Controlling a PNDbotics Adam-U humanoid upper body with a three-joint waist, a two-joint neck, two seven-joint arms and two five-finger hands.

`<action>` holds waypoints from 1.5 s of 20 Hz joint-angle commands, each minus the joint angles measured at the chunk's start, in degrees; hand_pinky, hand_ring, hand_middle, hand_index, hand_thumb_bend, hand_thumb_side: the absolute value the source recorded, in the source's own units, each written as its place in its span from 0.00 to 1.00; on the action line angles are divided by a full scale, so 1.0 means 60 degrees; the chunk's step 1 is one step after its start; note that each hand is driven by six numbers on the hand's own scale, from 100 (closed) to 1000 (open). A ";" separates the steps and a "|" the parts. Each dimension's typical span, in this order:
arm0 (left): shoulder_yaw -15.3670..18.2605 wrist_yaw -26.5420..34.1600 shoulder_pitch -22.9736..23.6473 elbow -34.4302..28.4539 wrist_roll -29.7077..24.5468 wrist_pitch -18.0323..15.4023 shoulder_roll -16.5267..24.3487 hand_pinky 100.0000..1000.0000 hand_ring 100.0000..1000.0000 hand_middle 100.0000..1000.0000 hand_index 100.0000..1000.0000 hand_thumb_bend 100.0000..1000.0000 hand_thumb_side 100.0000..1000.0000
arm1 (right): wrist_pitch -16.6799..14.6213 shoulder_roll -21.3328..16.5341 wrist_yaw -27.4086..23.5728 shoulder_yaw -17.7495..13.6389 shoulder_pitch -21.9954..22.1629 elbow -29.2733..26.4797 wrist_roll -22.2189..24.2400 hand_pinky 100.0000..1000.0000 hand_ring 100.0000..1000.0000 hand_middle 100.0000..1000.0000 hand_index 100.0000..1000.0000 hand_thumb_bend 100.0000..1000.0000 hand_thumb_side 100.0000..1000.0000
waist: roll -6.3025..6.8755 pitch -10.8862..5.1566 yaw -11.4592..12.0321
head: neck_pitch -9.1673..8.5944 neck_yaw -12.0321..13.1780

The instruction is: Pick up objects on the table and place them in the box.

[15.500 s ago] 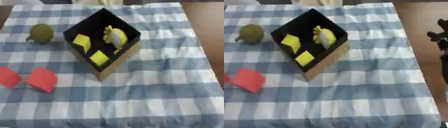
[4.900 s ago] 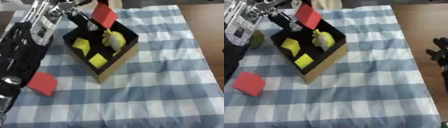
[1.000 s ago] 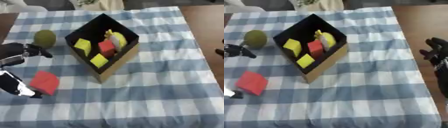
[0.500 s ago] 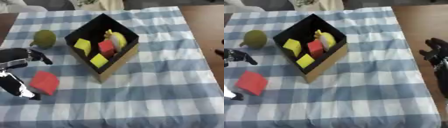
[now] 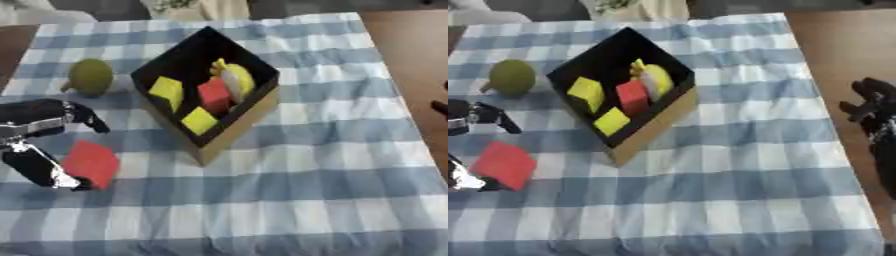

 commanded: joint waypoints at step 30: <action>-0.0027 -0.0688 -0.0066 0.0016 -0.0700 -0.0605 0.0019 0.88 0.82 0.77 0.88 0.73 0.12 | 0.0208 -0.0006 0.0121 -0.0017 -0.0127 -0.0191 0.0091 0.87 1.00 0.37 0.81 0.00 0.60 | -0.0025 0.0094 -0.0062 | 0.0049 0.0015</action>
